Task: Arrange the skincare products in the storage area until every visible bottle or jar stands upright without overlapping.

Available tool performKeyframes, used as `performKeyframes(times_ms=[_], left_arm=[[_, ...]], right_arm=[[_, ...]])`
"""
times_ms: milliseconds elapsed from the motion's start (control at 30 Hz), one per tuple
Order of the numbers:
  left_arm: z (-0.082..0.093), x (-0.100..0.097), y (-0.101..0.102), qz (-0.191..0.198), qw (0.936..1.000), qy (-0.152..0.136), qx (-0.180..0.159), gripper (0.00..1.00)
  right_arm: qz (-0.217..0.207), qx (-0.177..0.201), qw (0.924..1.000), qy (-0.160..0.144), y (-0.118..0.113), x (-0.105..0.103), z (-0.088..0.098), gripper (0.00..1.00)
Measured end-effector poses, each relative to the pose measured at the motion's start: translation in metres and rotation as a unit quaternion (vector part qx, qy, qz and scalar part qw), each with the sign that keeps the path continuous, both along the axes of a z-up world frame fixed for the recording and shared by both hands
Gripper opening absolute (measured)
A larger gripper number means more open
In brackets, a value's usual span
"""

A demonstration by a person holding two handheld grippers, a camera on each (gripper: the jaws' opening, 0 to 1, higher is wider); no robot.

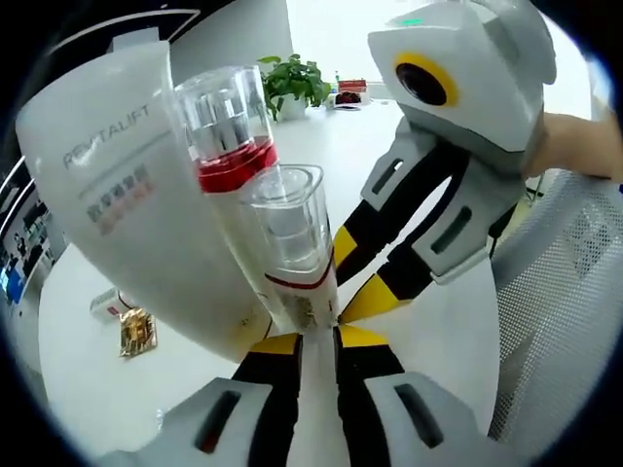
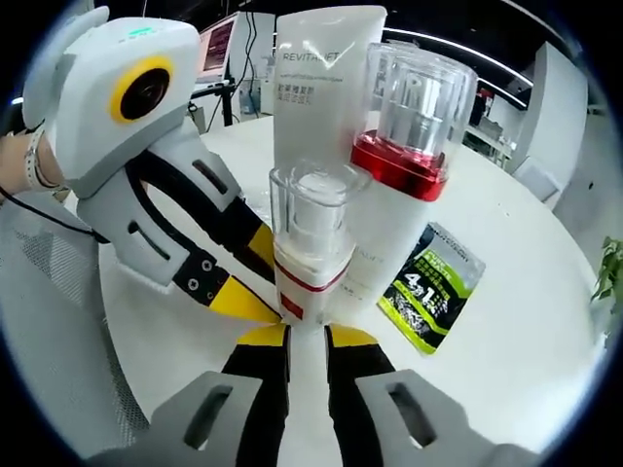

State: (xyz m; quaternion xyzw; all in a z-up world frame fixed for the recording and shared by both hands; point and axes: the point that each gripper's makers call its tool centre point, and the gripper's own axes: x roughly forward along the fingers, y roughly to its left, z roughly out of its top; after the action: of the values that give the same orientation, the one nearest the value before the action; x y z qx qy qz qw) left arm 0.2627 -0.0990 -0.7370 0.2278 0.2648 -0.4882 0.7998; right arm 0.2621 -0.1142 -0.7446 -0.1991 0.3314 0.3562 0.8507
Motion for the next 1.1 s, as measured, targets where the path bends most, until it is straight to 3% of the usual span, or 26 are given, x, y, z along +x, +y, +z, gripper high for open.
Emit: performKeyframes(times_ms=[400,633,900,1100], left_arm=[[0.001,-0.005,0.008,-0.001,1.0000,0.001,0.008,0.09],[0.006,-0.005,0.025,0.011,0.9999,-0.002,0.008,0.10],[0.019,0.003,0.054,0.062,0.9979,-0.008,-0.019,0.13],[0.029,0.003,0.073,0.097,0.9945,-0.007,-0.040,0.22]], right_arm=[[0.001,-0.009,1.0000,0.004,-0.002,0.000,-0.003,0.16],[-0.003,0.000,1.0000,0.005,-0.002,-0.001,0.002,0.22],[-0.003,0.003,0.9999,0.011,-0.001,-0.004,0.002,0.32],[-0.014,0.008,0.9998,0.008,-0.004,-0.005,0.007,0.46]])
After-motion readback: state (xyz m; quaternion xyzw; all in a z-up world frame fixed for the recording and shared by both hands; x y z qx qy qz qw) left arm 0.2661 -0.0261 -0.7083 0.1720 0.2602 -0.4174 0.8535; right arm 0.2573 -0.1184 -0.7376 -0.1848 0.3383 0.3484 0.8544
